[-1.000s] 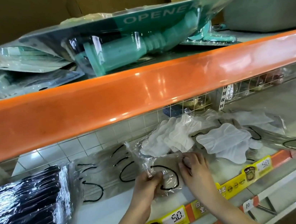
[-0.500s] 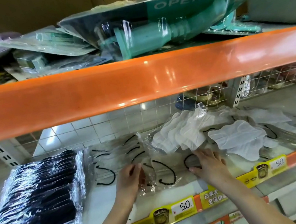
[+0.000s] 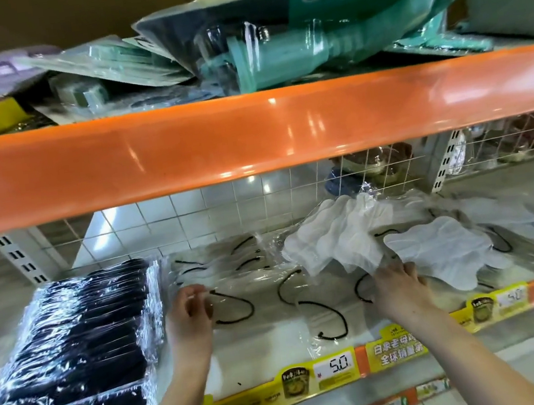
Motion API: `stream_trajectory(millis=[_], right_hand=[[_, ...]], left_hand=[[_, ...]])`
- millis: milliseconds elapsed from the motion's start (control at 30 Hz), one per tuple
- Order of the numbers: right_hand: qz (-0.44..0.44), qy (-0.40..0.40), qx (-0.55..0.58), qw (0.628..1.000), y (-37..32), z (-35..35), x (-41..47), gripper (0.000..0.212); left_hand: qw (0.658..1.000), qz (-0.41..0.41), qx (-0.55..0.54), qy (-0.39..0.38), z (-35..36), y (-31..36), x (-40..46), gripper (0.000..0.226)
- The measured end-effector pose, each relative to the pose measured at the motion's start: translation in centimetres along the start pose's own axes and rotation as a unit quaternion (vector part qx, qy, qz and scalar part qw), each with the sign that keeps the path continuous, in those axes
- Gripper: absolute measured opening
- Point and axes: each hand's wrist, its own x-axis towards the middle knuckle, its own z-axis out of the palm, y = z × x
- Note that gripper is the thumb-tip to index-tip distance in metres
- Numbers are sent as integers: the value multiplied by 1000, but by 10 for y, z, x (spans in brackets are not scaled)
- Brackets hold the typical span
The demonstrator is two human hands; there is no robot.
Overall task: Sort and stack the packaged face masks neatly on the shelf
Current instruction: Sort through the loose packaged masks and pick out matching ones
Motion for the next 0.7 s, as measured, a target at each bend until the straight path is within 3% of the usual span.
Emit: stream_trajectory(millis=[100, 200, 300, 367, 533, 600, 700], right_hand=[[-44, 52, 67, 995, -24, 1, -4, 46], [-140, 22, 192, 971, -58, 3, -6, 68], [-162, -45, 334, 927, -88, 0, -8, 53], [-177, -66, 359, 914, -102, 3, -6, 46], [-198, -41, 370, 907, -122, 15, 0, 40], [-191, -29, 374, 907, -128, 21, 3, 36], [-146, -11, 442, 885, -132, 25, 6, 33]], left_hand=[[998, 8, -44, 40, -17, 3, 7, 20], [996, 25, -54, 59, -31, 1, 8, 28], [994, 14, -91, 65, -40, 1, 5, 27], [991, 14, -108, 74, -44, 1, 4, 23], [981, 17, -165, 102, -56, -3, 5, 23], [980, -10, -181, 76, -61, -5, 9, 15], [990, -40, -136, 14, -61, -4, 10, 30]])
